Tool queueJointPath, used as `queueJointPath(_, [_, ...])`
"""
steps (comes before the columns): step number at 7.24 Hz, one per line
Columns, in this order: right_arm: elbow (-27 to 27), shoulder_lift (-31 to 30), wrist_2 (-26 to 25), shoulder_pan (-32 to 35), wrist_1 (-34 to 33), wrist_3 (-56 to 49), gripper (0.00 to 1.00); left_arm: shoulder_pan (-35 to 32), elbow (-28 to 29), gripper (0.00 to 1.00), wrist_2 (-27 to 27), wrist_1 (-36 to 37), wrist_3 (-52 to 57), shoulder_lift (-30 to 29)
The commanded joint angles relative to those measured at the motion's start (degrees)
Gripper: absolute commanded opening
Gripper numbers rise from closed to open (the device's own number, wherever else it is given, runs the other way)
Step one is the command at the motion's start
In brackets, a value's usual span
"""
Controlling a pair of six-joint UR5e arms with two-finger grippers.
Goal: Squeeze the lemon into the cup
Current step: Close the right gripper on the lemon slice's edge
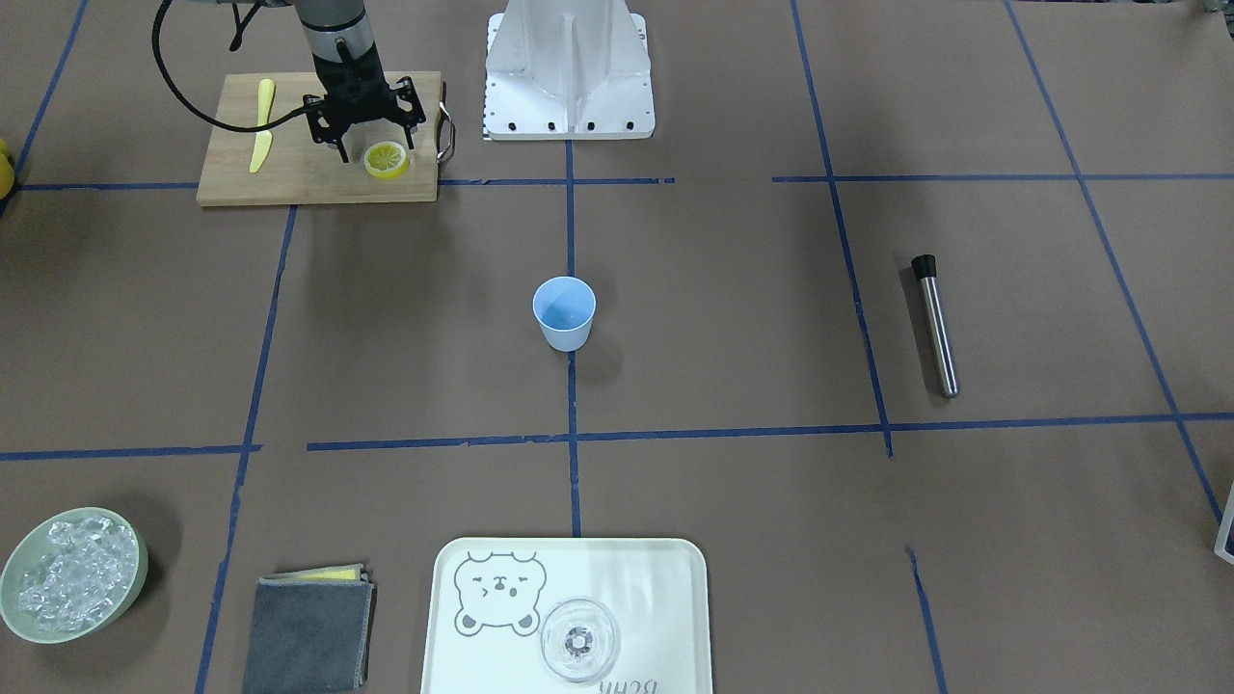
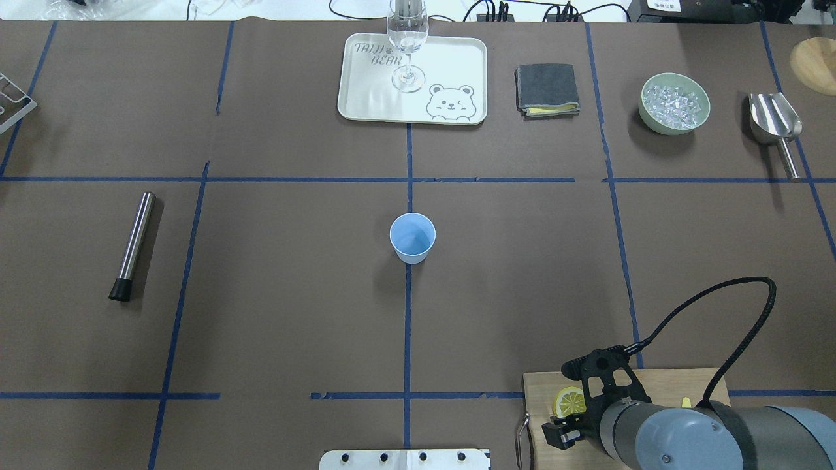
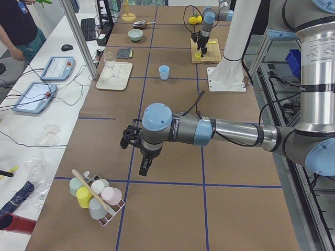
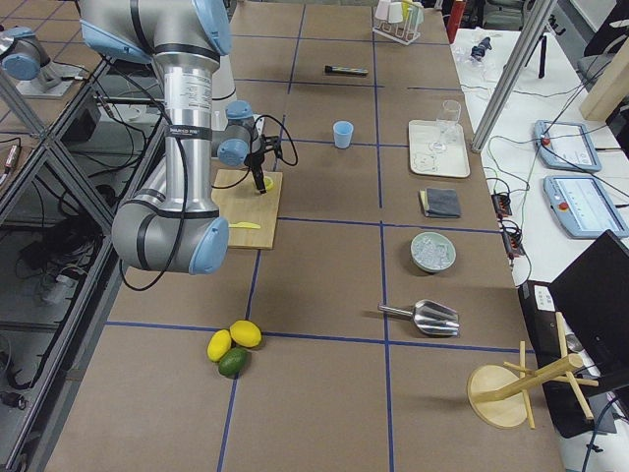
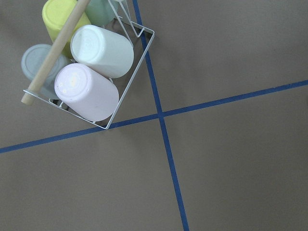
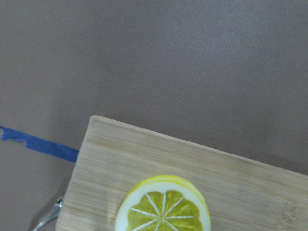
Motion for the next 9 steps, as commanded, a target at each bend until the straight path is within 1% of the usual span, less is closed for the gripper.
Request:
queueJointPath(1, [-0.6, 0.3, 0.0, -0.2, 0.0, 0.0, 1.0, 0.0, 0.0, 1.0, 0.0, -0.1, 0.0, 0.0])
queueJointPath(5, [-1.1, 0.8, -0.3, 0.4, 0.0, -0.1, 1.0, 0.0, 0.0, 1.0, 0.0, -0.1, 0.0, 0.0])
queueJointPath(6, [-1.1, 0.8, -0.6, 0.5, 0.0, -0.1, 0.97, 0.0, 0.0, 1.0, 0.0, -0.1, 0.0, 0.0])
queueJointPath(8, [-1.0, 0.8, -0.5, 0.6, 0.0, -0.2, 0.77, 0.0, -0.1, 1.0, 0.0, 0.0, 0.0, -0.1])
queueJointPath(9, [-1.0, 0.8, -0.5, 0.6, 0.0, -0.2, 0.77, 0.0, -0.1, 1.0, 0.0, -0.1, 0.0, -0.1])
